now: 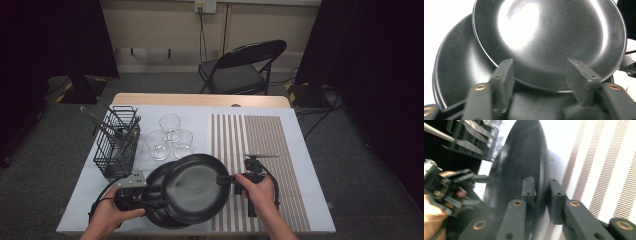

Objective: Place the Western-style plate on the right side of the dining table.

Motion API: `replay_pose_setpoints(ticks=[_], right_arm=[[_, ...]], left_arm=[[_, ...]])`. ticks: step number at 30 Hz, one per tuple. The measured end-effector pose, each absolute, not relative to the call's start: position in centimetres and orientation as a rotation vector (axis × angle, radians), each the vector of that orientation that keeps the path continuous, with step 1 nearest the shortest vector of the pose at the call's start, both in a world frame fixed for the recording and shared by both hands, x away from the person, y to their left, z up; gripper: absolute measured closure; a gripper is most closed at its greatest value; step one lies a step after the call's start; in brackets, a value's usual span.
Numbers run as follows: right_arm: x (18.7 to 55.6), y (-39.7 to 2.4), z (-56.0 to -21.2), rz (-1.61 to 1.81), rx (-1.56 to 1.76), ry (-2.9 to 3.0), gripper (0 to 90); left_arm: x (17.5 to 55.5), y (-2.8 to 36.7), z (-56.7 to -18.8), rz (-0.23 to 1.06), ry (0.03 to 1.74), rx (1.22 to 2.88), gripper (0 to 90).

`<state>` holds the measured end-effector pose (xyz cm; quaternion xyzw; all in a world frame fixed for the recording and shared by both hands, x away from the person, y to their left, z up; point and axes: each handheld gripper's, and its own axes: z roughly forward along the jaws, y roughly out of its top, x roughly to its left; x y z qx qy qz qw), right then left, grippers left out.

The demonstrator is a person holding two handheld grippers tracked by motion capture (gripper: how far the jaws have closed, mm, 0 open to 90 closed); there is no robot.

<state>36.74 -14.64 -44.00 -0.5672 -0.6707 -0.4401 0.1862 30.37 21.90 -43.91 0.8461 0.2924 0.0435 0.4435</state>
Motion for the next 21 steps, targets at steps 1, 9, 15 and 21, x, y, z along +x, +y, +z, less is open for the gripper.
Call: replay_pose_setpoints(ticks=[1,9,15,21], right_arm=[[36.8,-14.7,-43.9,-1.238,-1.603,-1.893,79.2],[37.2,-14.4,-43.6,-1.249,-1.617,-1.876,80.0],[37.4,-14.5,-43.6,-1.266,-1.622,-1.827,80.1],[37.5,-14.9,-43.7,-1.285,-1.637,-1.78,80.1]], left_arm=[[30.4,21.9,-43.8,0.109,0.716,2.1,32.6],[30.1,22.1,-43.1,0.109,0.716,2.077,23.2],[30.1,22.6,-42.7,0.102,0.736,2.032,19.4],[30.0,22.7,-42.5,0.106,0.741,2.024,18.6]])
